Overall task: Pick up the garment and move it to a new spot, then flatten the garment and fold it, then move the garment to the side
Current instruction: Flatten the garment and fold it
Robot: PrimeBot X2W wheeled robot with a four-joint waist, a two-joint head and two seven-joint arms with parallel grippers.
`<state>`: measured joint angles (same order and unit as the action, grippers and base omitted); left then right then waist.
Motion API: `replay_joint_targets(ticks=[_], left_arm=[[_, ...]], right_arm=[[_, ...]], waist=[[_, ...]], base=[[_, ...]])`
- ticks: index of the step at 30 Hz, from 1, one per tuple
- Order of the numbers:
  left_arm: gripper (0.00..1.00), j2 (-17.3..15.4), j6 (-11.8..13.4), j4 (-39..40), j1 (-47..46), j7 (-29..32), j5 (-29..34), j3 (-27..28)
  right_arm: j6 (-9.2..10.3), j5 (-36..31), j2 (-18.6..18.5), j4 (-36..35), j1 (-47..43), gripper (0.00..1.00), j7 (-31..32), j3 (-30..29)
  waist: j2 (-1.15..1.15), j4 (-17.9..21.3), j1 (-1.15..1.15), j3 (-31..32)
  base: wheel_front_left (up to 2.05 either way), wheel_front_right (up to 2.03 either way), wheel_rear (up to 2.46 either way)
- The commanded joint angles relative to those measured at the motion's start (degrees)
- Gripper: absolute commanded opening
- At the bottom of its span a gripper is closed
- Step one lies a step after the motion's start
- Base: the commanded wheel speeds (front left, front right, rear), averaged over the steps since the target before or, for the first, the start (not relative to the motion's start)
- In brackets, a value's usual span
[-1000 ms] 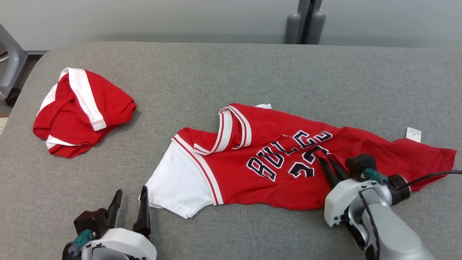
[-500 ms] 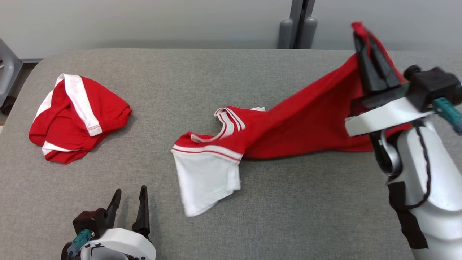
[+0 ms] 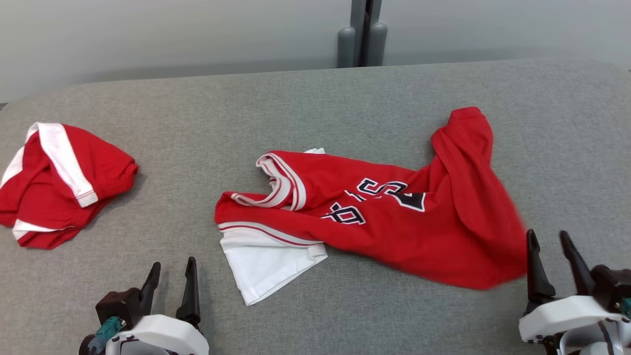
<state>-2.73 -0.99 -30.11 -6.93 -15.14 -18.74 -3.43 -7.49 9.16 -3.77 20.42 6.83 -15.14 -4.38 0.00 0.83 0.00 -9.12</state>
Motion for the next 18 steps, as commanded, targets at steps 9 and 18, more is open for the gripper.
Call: replay_joint_targets(ticks=[9, 18], left_arm=[[1.00, -0.3, 0.6, 0.0, 0.7, 0.0, 2.1, 1.9], [1.00, -0.3, 1.3, 0.3, 3.4, 0.0, 2.8, 1.9]], right_arm=[[0.00, -3.0, 0.8, 0.0, 1.1, 1.00, 0.0, -4.0], [0.00, -3.8, 0.7, -0.8, 1.2, 1.00, 0.0, 2.1]], waist=[[0.00, 1.6, 0.00, 2.2], [0.00, -0.1, 0.00, 6.0]], base=[[0.00, 0.00, 0.00], [0.00, 0.00, 0.00]])
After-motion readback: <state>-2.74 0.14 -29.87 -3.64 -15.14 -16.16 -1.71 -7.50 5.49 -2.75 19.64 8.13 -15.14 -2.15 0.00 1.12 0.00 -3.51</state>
